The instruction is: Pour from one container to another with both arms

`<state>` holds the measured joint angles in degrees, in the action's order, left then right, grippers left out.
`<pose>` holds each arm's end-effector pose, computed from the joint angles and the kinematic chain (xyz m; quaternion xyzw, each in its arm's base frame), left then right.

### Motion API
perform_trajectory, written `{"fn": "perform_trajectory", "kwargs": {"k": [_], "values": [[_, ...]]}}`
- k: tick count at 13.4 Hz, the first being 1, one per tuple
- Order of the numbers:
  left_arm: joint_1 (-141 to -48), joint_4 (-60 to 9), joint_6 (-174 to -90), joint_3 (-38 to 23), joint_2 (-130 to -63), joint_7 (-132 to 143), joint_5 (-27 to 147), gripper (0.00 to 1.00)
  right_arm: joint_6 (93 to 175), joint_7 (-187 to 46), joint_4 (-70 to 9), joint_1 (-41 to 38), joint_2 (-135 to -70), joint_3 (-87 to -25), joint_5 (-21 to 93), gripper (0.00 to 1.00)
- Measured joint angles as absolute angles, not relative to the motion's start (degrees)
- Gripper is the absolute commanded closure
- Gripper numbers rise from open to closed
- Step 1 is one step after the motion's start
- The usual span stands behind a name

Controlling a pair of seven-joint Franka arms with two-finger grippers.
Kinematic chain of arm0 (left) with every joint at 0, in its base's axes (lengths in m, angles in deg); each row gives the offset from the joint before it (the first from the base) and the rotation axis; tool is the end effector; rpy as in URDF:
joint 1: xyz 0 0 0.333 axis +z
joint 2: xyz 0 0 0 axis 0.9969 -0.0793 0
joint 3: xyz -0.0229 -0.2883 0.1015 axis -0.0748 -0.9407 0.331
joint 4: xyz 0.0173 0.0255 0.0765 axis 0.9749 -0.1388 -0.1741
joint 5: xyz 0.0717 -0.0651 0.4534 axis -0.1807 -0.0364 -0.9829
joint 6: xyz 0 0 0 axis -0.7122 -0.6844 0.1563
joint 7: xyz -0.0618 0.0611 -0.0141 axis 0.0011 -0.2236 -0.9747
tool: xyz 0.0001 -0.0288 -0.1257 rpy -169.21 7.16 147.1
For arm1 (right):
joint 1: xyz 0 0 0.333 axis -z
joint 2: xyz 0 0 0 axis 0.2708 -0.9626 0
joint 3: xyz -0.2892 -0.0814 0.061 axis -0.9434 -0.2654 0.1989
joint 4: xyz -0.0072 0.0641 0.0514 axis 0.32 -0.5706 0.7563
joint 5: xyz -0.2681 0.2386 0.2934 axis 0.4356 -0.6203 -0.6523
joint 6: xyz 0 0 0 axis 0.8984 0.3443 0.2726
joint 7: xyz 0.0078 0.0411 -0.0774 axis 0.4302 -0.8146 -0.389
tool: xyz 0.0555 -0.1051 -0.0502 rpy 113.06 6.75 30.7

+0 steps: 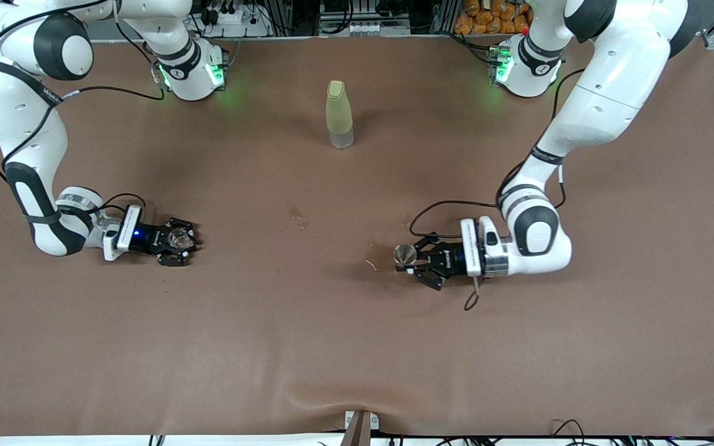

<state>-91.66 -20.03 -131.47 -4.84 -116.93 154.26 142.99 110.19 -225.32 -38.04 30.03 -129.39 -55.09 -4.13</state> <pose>0.6606 -0.3281 0.1172 0.5292 -0.5386 0.4786 0.4480 0.5602 -0.0673 -0.0255 -0.5580 -0.5240 -0.4836 0.4246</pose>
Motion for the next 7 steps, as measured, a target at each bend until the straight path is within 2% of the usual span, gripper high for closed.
{"fn": "perform_trajectory", "kwargs": {"k": [7], "values": [[-101.0, -17.9, -138.0, -4.7, -119.4, 154.3, 150.2, 1.00, 103.7, -220.8, -37.6, 29.7, -122.4, -55.2, -3.7, 1.00]]}}
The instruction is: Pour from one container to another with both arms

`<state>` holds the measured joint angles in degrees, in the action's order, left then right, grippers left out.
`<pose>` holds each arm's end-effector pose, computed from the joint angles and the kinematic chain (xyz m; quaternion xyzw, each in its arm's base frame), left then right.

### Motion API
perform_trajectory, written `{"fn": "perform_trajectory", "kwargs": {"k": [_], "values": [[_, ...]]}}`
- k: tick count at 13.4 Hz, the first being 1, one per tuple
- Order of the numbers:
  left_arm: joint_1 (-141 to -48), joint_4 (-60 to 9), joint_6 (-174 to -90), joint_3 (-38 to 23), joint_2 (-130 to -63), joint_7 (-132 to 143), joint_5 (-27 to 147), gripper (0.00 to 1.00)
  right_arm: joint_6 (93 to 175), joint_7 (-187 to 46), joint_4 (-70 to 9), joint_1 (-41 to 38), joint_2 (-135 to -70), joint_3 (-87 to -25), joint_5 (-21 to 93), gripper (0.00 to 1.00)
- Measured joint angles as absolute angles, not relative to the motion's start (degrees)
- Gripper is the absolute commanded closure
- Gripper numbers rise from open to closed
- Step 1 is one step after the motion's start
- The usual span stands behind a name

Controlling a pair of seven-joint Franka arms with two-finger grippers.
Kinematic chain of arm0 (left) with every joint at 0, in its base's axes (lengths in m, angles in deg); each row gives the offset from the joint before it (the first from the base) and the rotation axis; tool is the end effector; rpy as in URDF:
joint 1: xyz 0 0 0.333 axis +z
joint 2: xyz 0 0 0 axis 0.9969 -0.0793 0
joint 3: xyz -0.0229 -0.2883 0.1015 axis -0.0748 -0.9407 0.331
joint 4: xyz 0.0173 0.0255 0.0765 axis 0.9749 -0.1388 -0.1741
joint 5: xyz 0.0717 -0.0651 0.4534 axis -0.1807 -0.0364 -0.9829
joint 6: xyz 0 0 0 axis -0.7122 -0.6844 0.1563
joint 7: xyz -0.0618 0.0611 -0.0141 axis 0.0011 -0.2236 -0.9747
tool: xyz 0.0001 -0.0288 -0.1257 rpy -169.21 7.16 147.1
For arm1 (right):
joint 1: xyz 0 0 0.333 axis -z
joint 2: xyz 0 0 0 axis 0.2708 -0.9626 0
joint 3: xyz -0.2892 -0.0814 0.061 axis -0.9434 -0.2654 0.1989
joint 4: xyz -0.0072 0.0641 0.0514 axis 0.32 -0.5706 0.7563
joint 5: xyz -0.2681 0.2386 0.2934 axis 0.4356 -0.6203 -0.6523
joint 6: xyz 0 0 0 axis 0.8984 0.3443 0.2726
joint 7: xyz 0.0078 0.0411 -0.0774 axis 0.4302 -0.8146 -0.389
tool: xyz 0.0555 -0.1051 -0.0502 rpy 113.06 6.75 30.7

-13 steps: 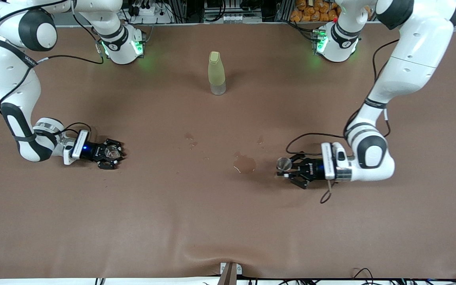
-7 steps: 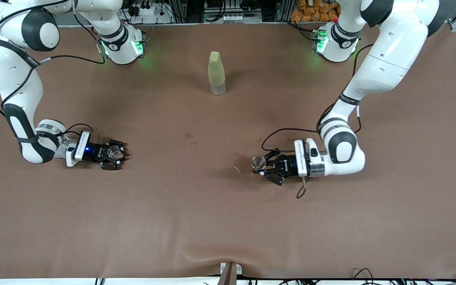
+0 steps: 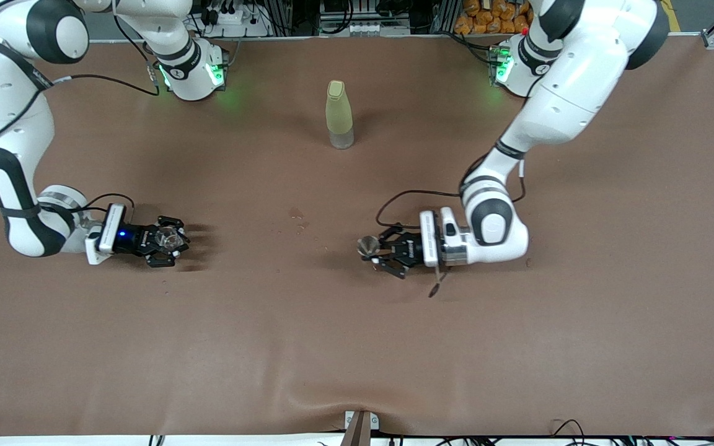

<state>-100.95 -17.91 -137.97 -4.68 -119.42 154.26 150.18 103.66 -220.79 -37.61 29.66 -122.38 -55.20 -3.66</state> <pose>0.6214 -0.4198 0.0982 0.5469 -0.5290 0.4638 0.4538 0.5950 -0.0629 0.0585 -0.5173 -0.5301 -0.5041 0.4442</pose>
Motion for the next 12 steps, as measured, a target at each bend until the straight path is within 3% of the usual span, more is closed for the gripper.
{"fn": "perform_trajectory", "kwargs": {"k": [12], "values": [[-118.1, -7.7, -144.7, -4.2, -125.9, 154.3, 160.5, 1.00, 102.4, -201.9, -41.0, 25.1, -103.7, -55.1, 0.6, 1.00]]}}
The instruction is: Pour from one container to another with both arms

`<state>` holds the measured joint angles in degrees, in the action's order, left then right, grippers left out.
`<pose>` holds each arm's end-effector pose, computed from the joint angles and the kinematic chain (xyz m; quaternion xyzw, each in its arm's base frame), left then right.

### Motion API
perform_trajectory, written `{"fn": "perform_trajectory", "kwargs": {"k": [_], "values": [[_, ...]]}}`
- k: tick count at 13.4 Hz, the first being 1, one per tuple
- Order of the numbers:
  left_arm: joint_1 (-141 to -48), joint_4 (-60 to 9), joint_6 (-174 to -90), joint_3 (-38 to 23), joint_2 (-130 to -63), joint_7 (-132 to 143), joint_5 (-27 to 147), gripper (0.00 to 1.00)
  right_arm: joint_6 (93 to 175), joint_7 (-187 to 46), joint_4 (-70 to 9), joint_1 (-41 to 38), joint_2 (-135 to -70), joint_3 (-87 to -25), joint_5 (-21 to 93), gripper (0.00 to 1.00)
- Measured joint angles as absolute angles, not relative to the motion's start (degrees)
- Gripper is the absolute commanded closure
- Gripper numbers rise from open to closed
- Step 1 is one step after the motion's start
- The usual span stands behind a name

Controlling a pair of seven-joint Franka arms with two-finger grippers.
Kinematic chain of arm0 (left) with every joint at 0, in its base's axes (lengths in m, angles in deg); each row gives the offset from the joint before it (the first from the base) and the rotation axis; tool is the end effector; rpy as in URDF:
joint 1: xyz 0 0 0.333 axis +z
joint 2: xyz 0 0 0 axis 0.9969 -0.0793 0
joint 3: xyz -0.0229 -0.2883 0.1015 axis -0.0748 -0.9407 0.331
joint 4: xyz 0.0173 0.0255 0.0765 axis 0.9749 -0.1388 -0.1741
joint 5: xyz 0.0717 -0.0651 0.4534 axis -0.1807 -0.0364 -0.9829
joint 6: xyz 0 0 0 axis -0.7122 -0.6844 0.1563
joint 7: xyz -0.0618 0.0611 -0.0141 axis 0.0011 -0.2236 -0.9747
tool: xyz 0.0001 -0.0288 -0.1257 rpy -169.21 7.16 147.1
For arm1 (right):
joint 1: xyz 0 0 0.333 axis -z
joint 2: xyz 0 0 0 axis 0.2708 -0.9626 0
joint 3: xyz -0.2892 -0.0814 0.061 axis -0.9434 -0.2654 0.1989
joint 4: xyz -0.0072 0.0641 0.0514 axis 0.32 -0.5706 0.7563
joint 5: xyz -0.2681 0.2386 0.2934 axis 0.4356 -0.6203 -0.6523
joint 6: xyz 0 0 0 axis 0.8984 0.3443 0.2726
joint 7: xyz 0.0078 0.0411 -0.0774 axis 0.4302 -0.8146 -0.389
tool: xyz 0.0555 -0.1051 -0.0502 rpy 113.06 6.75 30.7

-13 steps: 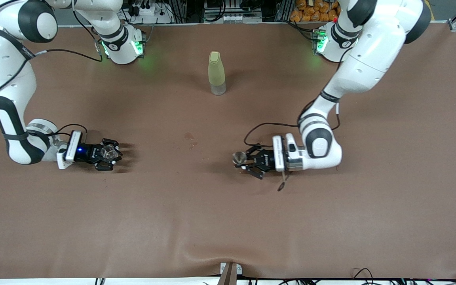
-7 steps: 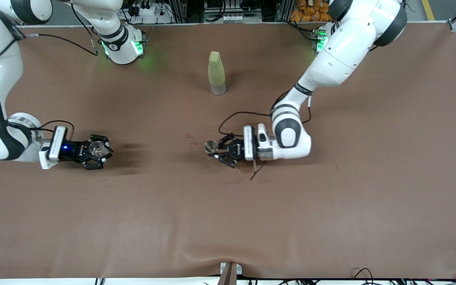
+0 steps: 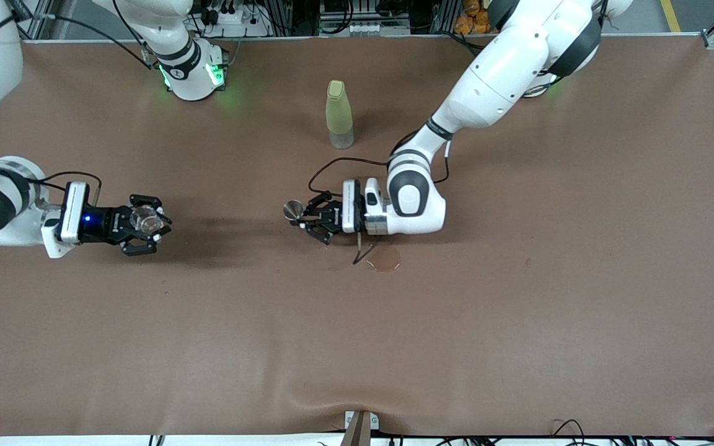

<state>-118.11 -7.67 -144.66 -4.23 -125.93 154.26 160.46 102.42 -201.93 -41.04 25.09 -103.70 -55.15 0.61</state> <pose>0.5310 -0.5906 0.0910 0.5306 -0.5287 0.4500 0.4862 0.6258 -0.0195 0.2320 -0.5260 -0.5572 -0.4377 0.4704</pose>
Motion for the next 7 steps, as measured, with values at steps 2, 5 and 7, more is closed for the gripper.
{"fn": "perform_trajectory", "kwargs": {"k": [2, 5, 7], "values": [[-119.8, -6.6, -145.4, -4.2, -127.0, 154.3, 161.6, 1.00, 102.4, -200.8, -42.5, 23.5, -101.8, -55.1, 0.7, 1.00], [-122.1, -5.4, -145.7, -3.3, -127.9, 154.3, 163.8, 1.00, 102.4, -198.5, -43.7, 21.5, -99.5, -55.1, 0.7, 1.00], [-123.6, -5.1, -145.8, -1.5, -128.1, 154.3, 164.9, 1.00, 102.6, -197.3, -44.9, 20.5, -97.7, -55.1, 0.7, 1.00]]}}
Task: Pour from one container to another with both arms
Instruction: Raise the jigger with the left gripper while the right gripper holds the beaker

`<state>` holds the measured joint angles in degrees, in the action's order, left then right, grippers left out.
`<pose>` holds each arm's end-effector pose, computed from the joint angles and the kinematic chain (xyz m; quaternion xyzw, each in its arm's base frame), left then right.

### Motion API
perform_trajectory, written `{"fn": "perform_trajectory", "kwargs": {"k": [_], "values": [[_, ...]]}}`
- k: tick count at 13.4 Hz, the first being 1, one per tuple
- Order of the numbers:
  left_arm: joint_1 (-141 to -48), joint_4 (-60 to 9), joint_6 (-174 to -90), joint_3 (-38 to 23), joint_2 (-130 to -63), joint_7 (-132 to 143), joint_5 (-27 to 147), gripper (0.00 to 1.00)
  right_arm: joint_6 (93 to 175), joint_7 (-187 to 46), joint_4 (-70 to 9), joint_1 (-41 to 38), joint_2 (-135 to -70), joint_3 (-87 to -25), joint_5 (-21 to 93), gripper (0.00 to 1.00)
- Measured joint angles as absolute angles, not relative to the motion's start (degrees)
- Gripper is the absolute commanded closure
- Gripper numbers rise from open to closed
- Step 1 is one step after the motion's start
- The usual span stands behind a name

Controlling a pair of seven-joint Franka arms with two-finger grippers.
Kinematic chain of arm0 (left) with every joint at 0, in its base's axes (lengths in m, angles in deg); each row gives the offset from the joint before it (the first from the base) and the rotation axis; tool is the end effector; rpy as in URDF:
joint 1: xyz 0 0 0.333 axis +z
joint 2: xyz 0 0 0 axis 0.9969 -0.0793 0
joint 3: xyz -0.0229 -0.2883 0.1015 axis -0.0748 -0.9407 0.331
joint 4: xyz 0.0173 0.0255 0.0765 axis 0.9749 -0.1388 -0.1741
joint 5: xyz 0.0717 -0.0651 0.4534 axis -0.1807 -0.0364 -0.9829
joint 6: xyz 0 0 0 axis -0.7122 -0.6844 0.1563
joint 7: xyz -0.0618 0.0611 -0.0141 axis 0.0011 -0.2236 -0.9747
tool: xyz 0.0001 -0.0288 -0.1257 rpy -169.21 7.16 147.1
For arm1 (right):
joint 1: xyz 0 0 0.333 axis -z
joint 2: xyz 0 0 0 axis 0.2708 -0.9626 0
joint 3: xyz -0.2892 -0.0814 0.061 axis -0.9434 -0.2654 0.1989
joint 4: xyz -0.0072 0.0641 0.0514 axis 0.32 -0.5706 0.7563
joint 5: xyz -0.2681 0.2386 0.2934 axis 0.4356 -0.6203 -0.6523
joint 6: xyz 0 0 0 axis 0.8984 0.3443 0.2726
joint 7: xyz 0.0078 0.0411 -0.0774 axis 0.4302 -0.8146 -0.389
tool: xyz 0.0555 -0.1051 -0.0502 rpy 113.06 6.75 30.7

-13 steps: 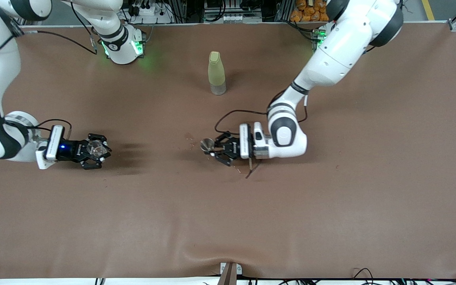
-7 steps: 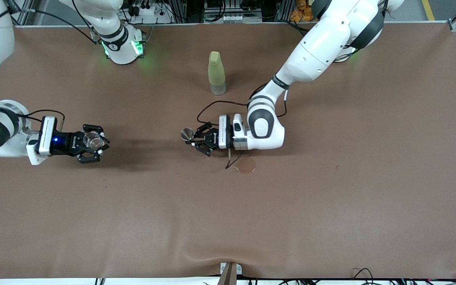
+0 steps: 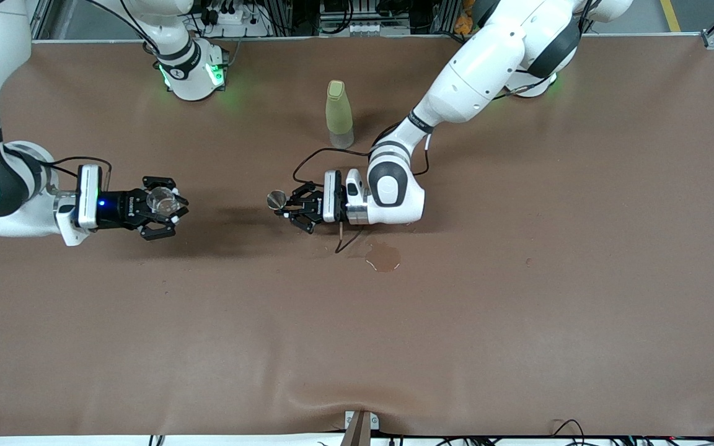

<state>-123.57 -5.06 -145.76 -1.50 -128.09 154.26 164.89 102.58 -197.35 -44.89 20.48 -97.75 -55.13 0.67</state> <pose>0.5067 -0.6195 0.0763 0.5377 -0.5246 0.4446 0.4878 0.6120 0.0327 0.2676 -0.5193 -0.5661 -0.4090 0.4926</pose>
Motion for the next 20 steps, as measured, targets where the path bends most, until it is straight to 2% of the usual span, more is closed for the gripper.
{"fn": "perform_trajectory", "kwargs": {"k": [5, 10, 16, 20], "values": [[-125.3, -3.8, -146.3, 0.1, -128.3, 154.3, 166.9, 1.00, 104.5, -196.7, -52.2, 18.0, -91.7, -55.1, -0.8, 1.00], [-125.5, -3.7, -146.4, 0.4, -128.3, 154.3, 167.0, 1.00, 110.8, -196.7, -59.9, 11.6, -86.7, -55.1, -5.1, 1.00], [-125.5, -3.7, -146.5, 0.5, -128.6, 154.3, 167.9, 1.00, 119.9, -196.7, -66.2, 3.0, -83.5, -55.0, -13.2, 1.00], [-125.5, -3.7, -146.5, 0.5, -128.7, 154.3, 168.0, 1.00, 124.2, -197.2, -67.8, -2.7, -82.8, -55.0, -19.7, 1.00]]}}
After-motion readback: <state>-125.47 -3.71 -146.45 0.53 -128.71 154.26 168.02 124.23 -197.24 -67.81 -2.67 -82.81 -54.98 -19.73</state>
